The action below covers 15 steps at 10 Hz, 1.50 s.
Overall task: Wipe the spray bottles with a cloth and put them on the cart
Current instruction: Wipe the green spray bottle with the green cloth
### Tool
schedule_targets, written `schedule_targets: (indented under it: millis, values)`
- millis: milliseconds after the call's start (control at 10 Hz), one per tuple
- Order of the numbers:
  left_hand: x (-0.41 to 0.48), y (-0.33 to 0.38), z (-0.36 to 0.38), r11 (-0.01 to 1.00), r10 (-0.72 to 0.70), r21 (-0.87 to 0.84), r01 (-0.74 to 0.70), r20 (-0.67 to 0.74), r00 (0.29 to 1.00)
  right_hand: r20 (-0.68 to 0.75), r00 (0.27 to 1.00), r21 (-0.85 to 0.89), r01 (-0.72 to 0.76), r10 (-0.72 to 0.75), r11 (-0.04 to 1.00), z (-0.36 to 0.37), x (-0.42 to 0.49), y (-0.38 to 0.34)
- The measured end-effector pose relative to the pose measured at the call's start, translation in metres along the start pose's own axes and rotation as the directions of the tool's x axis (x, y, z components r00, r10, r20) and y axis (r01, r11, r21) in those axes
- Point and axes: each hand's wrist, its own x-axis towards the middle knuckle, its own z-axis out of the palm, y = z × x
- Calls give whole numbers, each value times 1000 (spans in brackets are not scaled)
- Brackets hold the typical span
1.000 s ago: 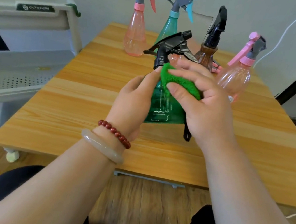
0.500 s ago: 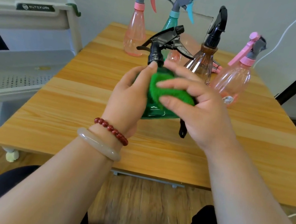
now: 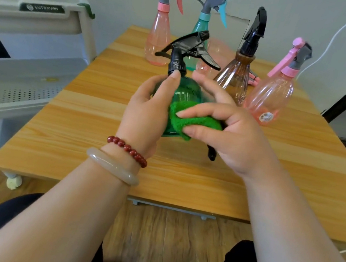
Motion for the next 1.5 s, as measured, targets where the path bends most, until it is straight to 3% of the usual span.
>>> schedule_targets:
  millis: [100,200,400,600,700,800,900,1000,1100,1200,1400,1500]
  values:
    - [8,-7,-2,998,2,-62,-5,-37,999,-97,993,42,-63,67,997,7,0,1]
    - [11,-13,-2,980,-78,-186,78,5,997,-187,980,43,-57,64,997,14,2,2]
    - [4,-27,7,981,66,-191,-35,159,985,-403,904,251,-42,143,967,8,5,0]
    - [5,-33,9,984,125,-150,-99,170,977,-350,936,-15,-55,47,998,13,-1,-3]
    - [9,-27,4,965,182,-216,-148,148,972,-352,935,-57,22,-41,998,11,-2,-6]
    - [11,-20,2,956,215,-237,-175,156,964,-420,906,-7,42,-41,999,7,2,-5]
    - [11,-22,-1,957,213,-232,-173,160,964,-427,895,-149,75,-133,986,8,3,-4]
    - [13,-24,-6,962,231,-190,-197,173,958,-289,931,-279,140,-222,950,7,1,-6]
    - [11,-24,-6,964,256,-140,-228,247,935,-347,912,-307,109,-218,945,1,5,-4]
    - [6,-26,1,969,243,-122,-217,271,931,-481,866,-169,63,-138,984,-2,7,1]
    - [10,-24,-3,964,226,-176,-200,139,964,-101,978,-163,166,-184,973,-8,0,-7]
    - [11,-23,-3,966,220,-163,-199,127,967,-188,971,-165,117,-148,979,-6,2,-5]
